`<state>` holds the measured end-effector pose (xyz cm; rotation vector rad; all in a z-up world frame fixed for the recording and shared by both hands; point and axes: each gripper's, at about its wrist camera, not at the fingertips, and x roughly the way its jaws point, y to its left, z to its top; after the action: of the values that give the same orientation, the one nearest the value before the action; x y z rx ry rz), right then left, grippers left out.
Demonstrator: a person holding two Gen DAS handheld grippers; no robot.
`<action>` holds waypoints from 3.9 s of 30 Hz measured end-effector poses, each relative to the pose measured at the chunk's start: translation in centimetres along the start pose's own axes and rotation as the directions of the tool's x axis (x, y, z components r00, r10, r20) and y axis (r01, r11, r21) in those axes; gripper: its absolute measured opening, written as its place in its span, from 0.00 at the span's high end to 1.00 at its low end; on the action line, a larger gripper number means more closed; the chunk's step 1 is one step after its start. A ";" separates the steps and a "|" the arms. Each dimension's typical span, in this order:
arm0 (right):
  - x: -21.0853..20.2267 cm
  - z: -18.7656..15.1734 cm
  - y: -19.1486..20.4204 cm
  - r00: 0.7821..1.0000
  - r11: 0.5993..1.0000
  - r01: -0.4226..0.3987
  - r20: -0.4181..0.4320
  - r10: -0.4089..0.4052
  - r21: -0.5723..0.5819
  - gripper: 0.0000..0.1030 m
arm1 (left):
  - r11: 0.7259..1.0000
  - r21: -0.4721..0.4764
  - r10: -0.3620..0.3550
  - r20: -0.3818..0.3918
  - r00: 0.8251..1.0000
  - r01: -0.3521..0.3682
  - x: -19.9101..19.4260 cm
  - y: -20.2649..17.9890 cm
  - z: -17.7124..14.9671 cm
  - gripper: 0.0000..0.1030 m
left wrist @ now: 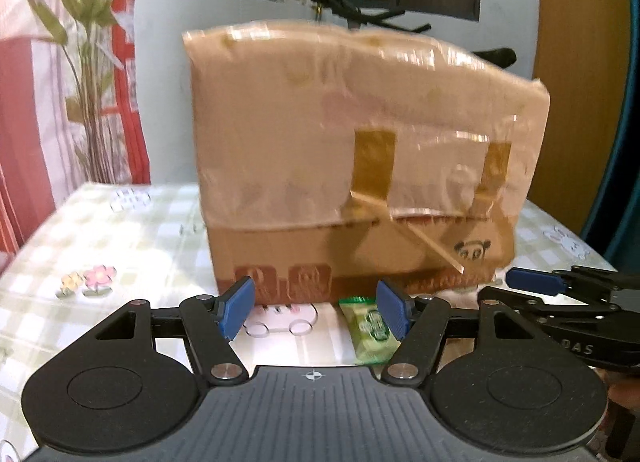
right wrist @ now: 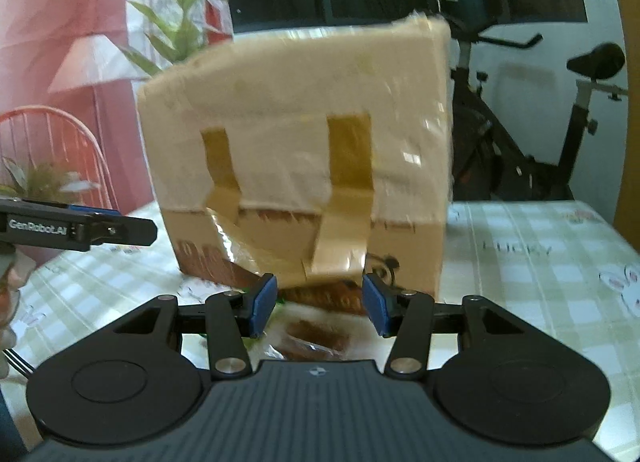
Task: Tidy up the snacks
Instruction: 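Move both tools back to the last snacks beside the taped box, then grasp the green pastry packet with the left tool while the right tool grips the brown jerky pack, then carry both packets over the lined box and open both tools to drop them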
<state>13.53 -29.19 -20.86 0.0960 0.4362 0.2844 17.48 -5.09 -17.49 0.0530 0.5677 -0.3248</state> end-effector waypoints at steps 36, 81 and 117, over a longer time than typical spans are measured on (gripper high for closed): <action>4.7 -0.6 1.1 0.965 0.983 -0.049 -0.263 0.001 -0.175 0.39 | 0.998 -0.048 0.029 -0.142 0.990 -0.036 3.2 0.6 -4.5 0.62; 0.1 -0.8 1.7 0.978 0.987 -0.121 -0.182 0.099 -0.110 0.62 | 0.998 -0.068 0.007 -0.006 1.000 -0.008 -2.1 1.4 -3.5 0.62; 2.5 18.4 0.8 0.990 0.952 0.030 0.138 0.013 -0.304 0.61 | 0.997 0.028 -0.070 0.228 0.971 0.065 2.6 -0.7 15.0 0.62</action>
<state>23.43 -28.21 -5.14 -0.1883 0.2501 0.3313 27.14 -8.58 -6.21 0.0155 0.3383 -0.3975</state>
